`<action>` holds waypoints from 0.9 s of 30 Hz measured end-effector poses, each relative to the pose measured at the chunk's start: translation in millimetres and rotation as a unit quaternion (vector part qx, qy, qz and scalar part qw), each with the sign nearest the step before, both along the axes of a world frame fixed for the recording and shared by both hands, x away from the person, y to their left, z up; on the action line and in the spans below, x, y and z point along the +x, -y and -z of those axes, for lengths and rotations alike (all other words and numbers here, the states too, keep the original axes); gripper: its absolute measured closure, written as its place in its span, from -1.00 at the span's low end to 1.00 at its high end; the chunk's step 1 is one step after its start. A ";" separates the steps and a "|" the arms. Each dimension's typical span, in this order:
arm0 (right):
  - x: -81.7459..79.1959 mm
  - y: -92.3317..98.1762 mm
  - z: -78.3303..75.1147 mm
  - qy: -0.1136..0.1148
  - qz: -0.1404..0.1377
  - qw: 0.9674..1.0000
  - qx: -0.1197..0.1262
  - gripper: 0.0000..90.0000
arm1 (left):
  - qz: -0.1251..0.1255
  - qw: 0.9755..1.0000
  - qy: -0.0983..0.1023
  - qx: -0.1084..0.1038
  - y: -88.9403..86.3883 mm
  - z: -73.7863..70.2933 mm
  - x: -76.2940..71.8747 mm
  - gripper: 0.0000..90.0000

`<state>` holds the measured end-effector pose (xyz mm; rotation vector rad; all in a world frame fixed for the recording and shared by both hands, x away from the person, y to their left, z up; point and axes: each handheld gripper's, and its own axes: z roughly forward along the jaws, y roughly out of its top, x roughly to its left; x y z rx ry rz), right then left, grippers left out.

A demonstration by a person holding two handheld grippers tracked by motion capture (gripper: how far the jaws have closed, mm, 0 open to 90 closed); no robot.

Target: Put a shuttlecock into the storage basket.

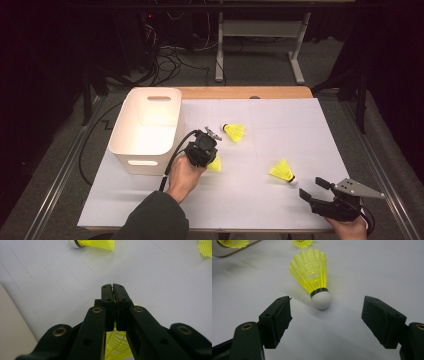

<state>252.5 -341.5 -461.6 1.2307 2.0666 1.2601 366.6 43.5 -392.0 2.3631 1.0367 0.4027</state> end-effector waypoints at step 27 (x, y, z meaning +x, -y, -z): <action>0.6 0.4 -0.3 0.002 -0.004 1.000 0.006 -0.47 | -0.030 0.999 -0.002 0.020 9.5 -24.3 29.2 0.96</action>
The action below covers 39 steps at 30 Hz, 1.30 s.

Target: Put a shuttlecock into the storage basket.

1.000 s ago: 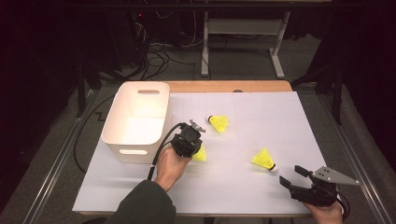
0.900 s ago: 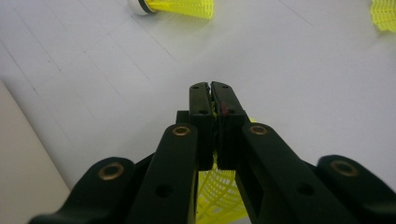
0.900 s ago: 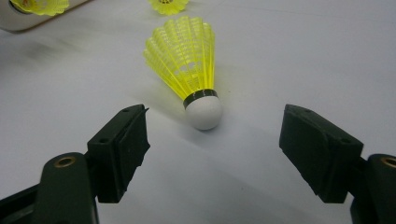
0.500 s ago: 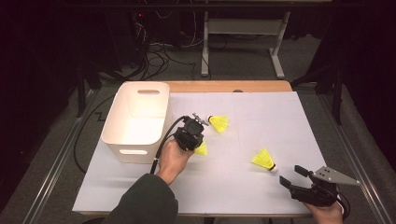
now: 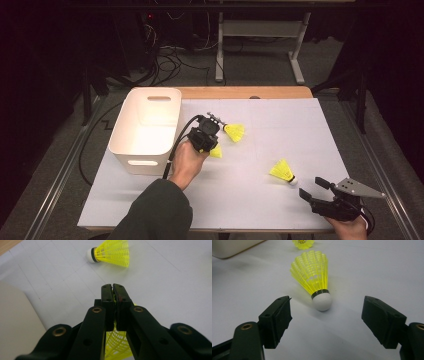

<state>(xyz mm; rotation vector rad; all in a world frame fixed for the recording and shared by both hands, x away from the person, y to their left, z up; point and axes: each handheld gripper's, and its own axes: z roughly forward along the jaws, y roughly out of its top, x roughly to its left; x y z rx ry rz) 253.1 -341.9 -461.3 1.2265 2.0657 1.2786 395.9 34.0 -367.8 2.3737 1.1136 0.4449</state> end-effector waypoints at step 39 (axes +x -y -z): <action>-0.2 0.5 0.0 0.000 -0.001 1.000 0.002 -0.46 | -0.024 1.000 -0.004 0.004 -1.2 -45.9 39.8 0.95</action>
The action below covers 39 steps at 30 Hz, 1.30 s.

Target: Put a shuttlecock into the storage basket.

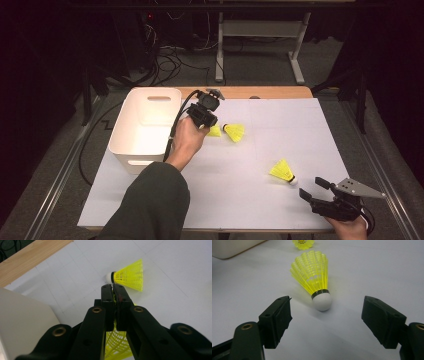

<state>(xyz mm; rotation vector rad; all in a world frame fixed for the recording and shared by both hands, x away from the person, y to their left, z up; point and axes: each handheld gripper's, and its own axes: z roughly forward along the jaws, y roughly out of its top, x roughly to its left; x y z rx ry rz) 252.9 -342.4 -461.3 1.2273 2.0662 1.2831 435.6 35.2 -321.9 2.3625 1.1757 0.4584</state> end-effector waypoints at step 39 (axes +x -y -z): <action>0.2 -0.3 0.2 0.000 0.001 1.000 -0.004 -0.46 | -0.021 1.000 0.004 -0.005 -30.4 -37.7 8.9 0.96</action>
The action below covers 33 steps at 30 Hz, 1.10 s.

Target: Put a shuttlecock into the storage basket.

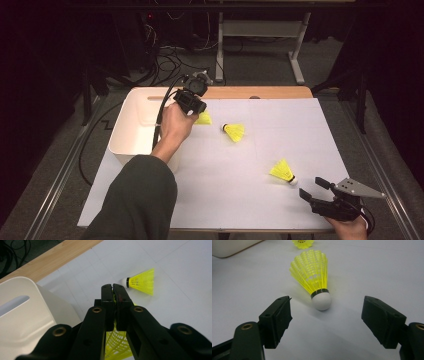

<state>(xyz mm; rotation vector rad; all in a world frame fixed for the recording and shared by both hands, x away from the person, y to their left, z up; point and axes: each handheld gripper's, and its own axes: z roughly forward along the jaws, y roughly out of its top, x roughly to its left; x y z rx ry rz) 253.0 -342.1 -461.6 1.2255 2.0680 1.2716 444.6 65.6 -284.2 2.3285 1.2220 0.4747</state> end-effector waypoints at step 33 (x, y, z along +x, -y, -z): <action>0.0 0.0 0.1 -0.001 0.001 1.000 0.000 -0.46 | -0.028 1.000 0.008 -0.006 -38.6 -6.8 0.1 0.96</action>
